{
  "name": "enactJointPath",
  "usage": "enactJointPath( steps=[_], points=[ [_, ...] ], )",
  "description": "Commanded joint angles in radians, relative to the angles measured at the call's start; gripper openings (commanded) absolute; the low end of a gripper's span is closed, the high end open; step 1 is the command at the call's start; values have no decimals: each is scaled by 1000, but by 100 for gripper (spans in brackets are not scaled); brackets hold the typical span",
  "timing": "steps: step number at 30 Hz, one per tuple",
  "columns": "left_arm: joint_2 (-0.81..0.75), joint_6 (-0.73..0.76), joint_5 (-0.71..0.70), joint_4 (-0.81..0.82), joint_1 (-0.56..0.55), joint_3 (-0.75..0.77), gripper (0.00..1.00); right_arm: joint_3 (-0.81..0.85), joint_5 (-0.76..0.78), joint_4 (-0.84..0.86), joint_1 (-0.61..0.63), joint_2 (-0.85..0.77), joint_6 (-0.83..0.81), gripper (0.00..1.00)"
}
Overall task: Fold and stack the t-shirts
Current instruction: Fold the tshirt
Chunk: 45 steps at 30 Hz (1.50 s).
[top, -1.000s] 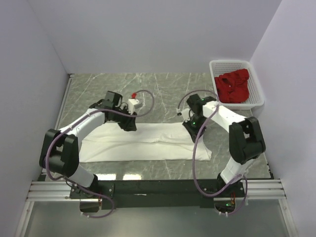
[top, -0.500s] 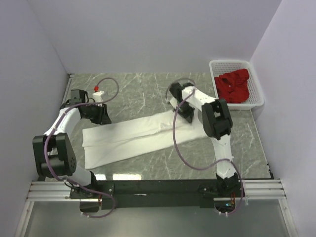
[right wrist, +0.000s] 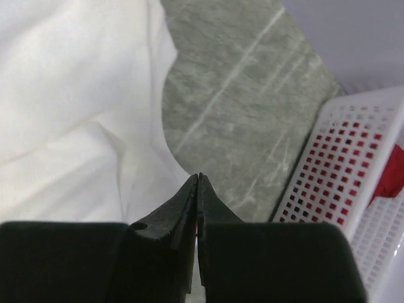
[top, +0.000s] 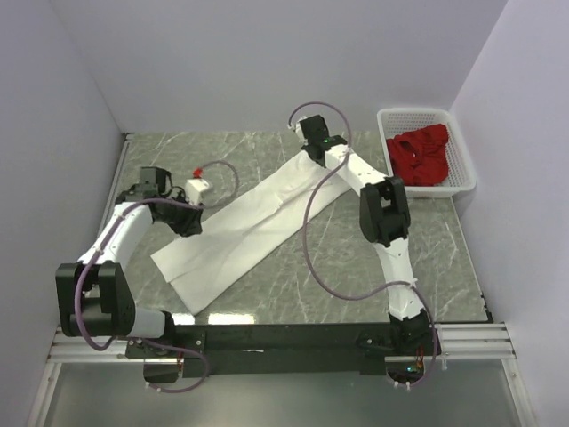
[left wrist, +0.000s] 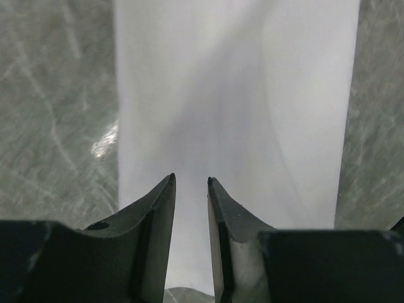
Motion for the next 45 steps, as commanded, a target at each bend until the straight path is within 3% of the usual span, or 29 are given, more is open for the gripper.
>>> enactJointPath(
  steps=[1,9,19,24,26,29,34,38,42,45],
  points=[
    [-21,121,-100,15,-118,-50,33,-95,-11,128,-39,-244,80,8],
    [110,81,-210,110,-322,-62,30,-220,-312,-124,-87,-453,248,13],
    [265,75,-319,102,-523,-115,25,-277,-632,-377,-228,-519,303,10],
    [285,37,-267,77,-702,-110,23,-257,-743,-472,-303,-522,283,9],
    [298,-38,-234,88,-813,-60,22,-259,-772,-515,-319,-517,271,7],
    [354,-151,-109,84,-890,81,22,-273,-772,-532,-328,-510,252,4],
    [294,-299,49,175,-870,212,29,-250,-795,-520,-323,-470,263,1],
    [144,-392,167,287,-752,166,37,-204,-799,-502,-296,-415,275,0],
    [52,-435,173,285,-634,129,37,-168,-788,-468,-225,-340,277,0],
    [15,-472,179,271,-513,114,37,-142,-682,-423,-165,-272,254,0]
  ],
)
